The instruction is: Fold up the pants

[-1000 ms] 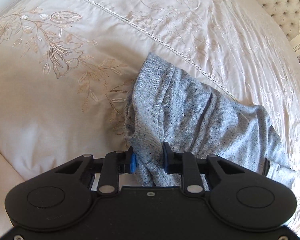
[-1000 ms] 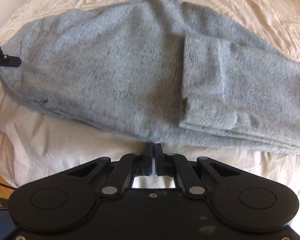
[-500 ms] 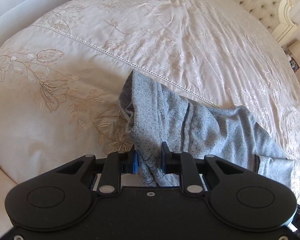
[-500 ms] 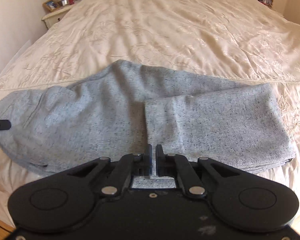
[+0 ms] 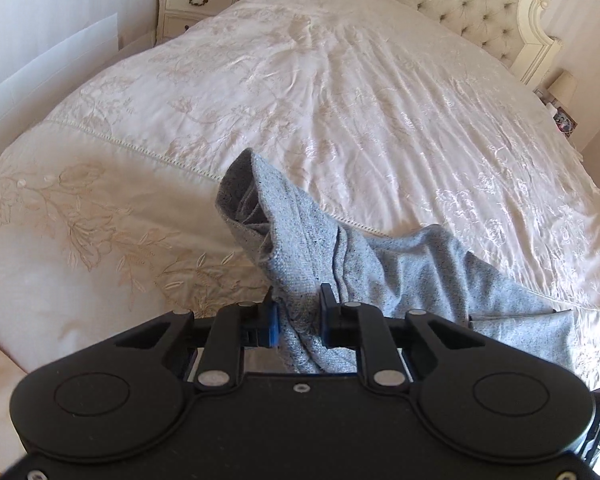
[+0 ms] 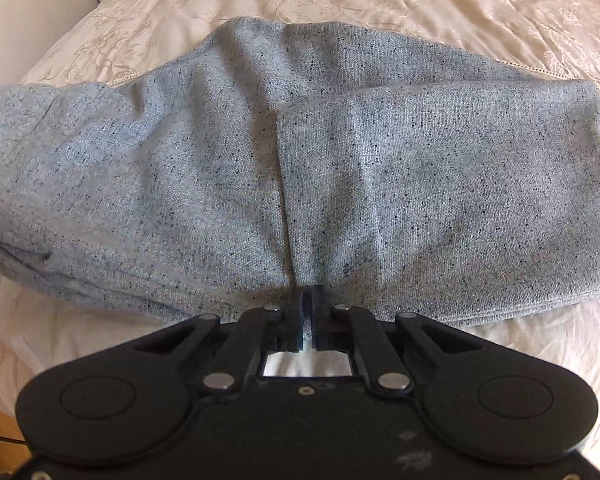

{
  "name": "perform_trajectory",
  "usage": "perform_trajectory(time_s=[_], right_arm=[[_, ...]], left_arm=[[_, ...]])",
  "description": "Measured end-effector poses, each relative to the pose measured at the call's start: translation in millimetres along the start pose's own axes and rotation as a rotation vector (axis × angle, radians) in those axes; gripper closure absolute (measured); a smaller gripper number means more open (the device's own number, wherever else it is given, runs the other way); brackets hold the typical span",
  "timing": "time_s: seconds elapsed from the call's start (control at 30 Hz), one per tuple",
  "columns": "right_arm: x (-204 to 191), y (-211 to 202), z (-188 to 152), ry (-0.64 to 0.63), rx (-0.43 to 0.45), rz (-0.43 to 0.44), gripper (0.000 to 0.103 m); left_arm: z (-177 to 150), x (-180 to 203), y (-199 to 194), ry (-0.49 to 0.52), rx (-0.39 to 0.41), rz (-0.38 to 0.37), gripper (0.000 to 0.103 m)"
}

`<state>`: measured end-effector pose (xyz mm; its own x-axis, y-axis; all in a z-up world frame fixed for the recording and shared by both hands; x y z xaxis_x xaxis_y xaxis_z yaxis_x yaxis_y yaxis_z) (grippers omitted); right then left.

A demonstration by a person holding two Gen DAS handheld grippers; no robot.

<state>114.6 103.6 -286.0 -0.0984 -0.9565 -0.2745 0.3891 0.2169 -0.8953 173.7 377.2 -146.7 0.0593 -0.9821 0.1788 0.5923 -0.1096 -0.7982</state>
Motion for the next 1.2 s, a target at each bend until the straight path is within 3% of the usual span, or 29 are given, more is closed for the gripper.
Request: perform_trajectory(time_s=[0.2,0.33,0.5,0.67,0.8,0.9,1.07,1.13,1.2], right_arm=[[18,-14,2,0.03,-0.009,0.155,0.102],[43,-56,17,0.061,0.062,0.28,0.098],[105,-91,29,0.05,0.095,0.289,0.097],[200,-101,29,0.092,0.067,0.201,0.095],[255,-103,22,0.161,0.025,0.16,0.097],[278,-117,20,0.154,0.022,0.144,0.092],[289,-130,33,0.136,0.049,0.138,0.088],[290,-136,41,0.119,0.078,0.134,0.086],[287,-140,56,0.1,0.117,0.145,0.083]], left_arm=[[21,67,-43,0.105,0.118,-0.004,0.081],[30,134,-74,0.199,0.198,-0.017,0.082],[15,233,-80,0.287,0.218,-0.089,0.082],[-34,340,-26,0.338,0.117,-0.189,0.08],[-102,402,53,0.376,-0.143,-0.233,0.079],[-133,417,69,0.415,-0.239,-0.214,0.081],[-114,403,28,0.394,-0.136,-0.257,0.079],[-102,381,22,0.37,-0.089,-0.207,0.078],[-91,357,38,0.331,-0.093,-0.108,0.078]])
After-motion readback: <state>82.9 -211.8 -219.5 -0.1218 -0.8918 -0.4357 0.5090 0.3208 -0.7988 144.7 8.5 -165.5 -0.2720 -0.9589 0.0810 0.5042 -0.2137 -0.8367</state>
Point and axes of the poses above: each gripper's, at about its wrist camera, not at the fingertips, and y roughly the way its jaws point, x to its right, z to its top, the point moved 9 cm from there along y, roughly the way its jaws point, and after that the axes turned 6 degrees about z, right-handed, at the moved point
